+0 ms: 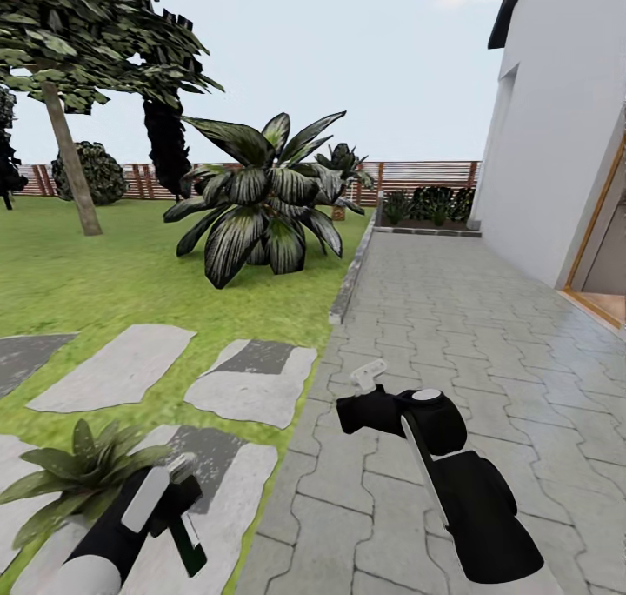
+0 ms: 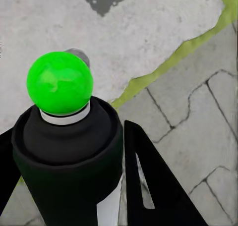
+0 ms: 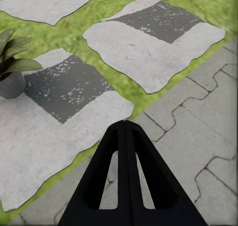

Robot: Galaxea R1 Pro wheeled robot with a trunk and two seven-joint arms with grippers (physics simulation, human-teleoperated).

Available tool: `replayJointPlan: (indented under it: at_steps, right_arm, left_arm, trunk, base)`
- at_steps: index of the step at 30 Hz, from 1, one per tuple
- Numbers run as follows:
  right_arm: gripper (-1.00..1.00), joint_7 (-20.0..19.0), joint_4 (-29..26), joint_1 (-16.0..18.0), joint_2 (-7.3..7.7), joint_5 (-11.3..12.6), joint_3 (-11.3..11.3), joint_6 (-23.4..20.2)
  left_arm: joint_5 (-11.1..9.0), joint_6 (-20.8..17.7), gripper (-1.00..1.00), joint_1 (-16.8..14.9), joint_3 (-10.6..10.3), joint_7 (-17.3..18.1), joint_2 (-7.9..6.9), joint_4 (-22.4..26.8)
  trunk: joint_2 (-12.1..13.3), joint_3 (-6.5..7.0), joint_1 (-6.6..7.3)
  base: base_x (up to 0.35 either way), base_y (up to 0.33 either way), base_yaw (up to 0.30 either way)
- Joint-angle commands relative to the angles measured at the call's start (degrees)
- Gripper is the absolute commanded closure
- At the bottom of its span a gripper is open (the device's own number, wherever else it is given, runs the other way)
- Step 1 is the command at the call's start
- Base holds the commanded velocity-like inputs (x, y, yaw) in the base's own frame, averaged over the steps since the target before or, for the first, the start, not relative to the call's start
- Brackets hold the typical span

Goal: Pick up the pesticide atomizer in the garden and spray insectifuge to fully cover both potted plants in the garden.

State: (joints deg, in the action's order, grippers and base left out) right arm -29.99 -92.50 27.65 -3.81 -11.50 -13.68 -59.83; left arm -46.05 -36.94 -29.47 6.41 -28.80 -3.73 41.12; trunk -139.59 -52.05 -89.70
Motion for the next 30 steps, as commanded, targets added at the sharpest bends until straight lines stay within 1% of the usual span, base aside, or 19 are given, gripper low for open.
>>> replayJointPlan:
  at_steps: [1,3,4,5,6,8,9,11,12,14,17,18,20,22,24,25,26,28,30]
  right_arm:
    - [1.00,-0.52,-0.05,0.04,0.00,-0.62,-0.02,-0.17]
    - [1.00,-0.46,-0.05,0.04,0.00,-0.62,-0.08,-0.17]
    - [1.00,-0.44,-0.05,0.04,-0.01,-0.62,-0.09,-0.17]
    - [1.00,-0.40,-0.05,0.04,-0.03,-0.62,-0.10,-0.17]
    - [1.00,-0.38,-0.05,0.04,-0.06,-0.66,-0.11,-0.17]
    - [1.00,-0.35,-0.05,0.04,-0.13,-0.74,-0.11,-0.17]
    - [1.00,-0.35,-0.05,0.04,-0.15,-0.76,-0.12,-0.17]
    - [1.00,-0.34,-0.05,0.04,-0.20,-0.78,-0.12,-0.17]
    - [1.00,-0.34,-0.05,0.04,-0.21,-0.81,-0.12,-0.17]
    - [1.00,-0.33,-0.04,0.04,-0.23,-0.82,-0.12,-0.17]
    - [1.00,-0.36,-0.05,0.04,-0.22,-0.81,-0.14,-0.17]
    - [1.00,-0.38,-0.05,0.04,-0.19,-0.82,-0.16,-0.17]
    - [1.00,-0.41,-0.05,0.04,-0.17,-0.81,-0.19,-0.17]
    - [1.00,-0.41,-0.05,0.04,-0.15,-0.81,-0.20,-0.17]
    - [1.00,-0.45,-0.05,0.04,-0.15,-0.80,-0.20,-0.17]
    - [1.00,-0.47,-0.05,0.04,-0.15,-0.80,-0.20,-0.17]
    - [1.00,-0.49,-0.05,0.04,-0.12,-0.80,-0.21,-0.17]
    - [1.00,-0.54,-0.05,0.04,-0.04,-0.80,-0.21,-0.17]
    - [1.00,-0.57,-0.05,0.04,0.00,-0.80,-0.16,-0.17]
  left_arm:
    - [-0.81,2.34,1.00,0.14,0.42,-0.64,-0.08,0.07]
    - [-0.50,8.06,1.00,0.48,0.53,-0.84,0.11,0.09]
    - [-0.40,9.56,1.00,0.67,0.50,-0.94,0.18,0.09]
    - [0.05,12.82,1.00,1.16,0.28,-1.47,0.35,0.11]
    - [0.98,16.38,1.00,1.64,-0.21,-2.60,0.52,0.12]
    - [3.10,23.21,1.00,2.45,-1.61,-6.17,0.85,0.16]
    - [3.47,24.58,1.00,2.58,-1.97,-7.14,1.06,0.17]
    - [4.48,28.11,1.00,2.89,-3.70,-10.61,2.13,0.23]
    - [4.73,29.01,1.00,2.97,-4.59,-11.93,2.45,0.25]
    - [5.03,30.03,1.00,3.05,-6.12,-13.40,2.79,0.26]
    - [5.11,30.65,1.00,3.09,-7.24,-13.62,2.96,0.29]
    - [5.21,30.76,1.00,3.09,-8.13,-13.56,3.02,0.32]
    - [5.38,30.93,1.00,3.07,-11.57,-13.55,3.07,0.34]
    - [5.45,31.02,1.00,3.04,-13.74,-13.56,3.17,0.37]
    - [5.49,31.20,1.00,3.03,-14.49,-13.76,3.33,0.96]
    - [5.49,31.29,1.00,3.03,-14.81,-13.94,3.38,2.24]
    - [5.45,31.20,1.00,3.02,-15.13,-14.09,3.45,4.59]
    - [5.45,31.07,1.00,3.02,-15.38,-14.46,3.79,6.45]
    - [5.48,31.01,1.00,3.02,-15.44,-15.02,4.26,7.21]
  trunk:
    - [-0.03,-0.06,0.01]
    - [-0.03,-0.06,0.01]
    - [-0.03,-0.06,0.01]
    - [-0.03,-0.06,0.01]
    - [-0.03,-0.06,0.01]
    - [-0.03,-0.06,0.01]
    - [-0.03,-0.06,0.01]
    - [-0.03,-0.06,0.01]
    - [-0.03,-0.06,0.01]
    - [-0.03,-0.06,0.01]
    - [-0.03,-0.06,0.01]
    - [-0.03,-0.06,0.01]
    - [-0.03,-0.06,0.01]
    - [-0.03,-0.06,0.01]
    - [-0.03,-0.06,0.01]
    - [-0.03,-0.06,0.01]
    - [-0.03,-0.06,0.01]
    - [-0.03,-0.06,0.01]
    - [-0.03,-0.06,0.01]
  base:
    - [0.000,-0.127,0.000]
    - [0.000,-0.067,0.000]
    - [0.000,-0.042,0.006]
    - [0.000,-0.027,0.058]
    - [0.000,-0.017,0.131]
    - [0.000,-0.009,0.203]
    - [0.000,-0.006,0.233]
    - [0.000,-0.003,0.257]
    - [0.000,-0.001,0.270]
    - [0.000,-0.001,0.276]
    - [0.000,0.000,0.211]
    - [0.000,0.000,0.093]
    - [0.000,-0.003,0.049]
    - [0.068,-0.081,0.020]
    - [0.154,-0.164,0.009]
    - [0.186,-0.209,0.005]
    - [0.198,-0.250,0.003]
    - [0.194,-0.275,0.001]
    - [0.188,-0.294,0.001]
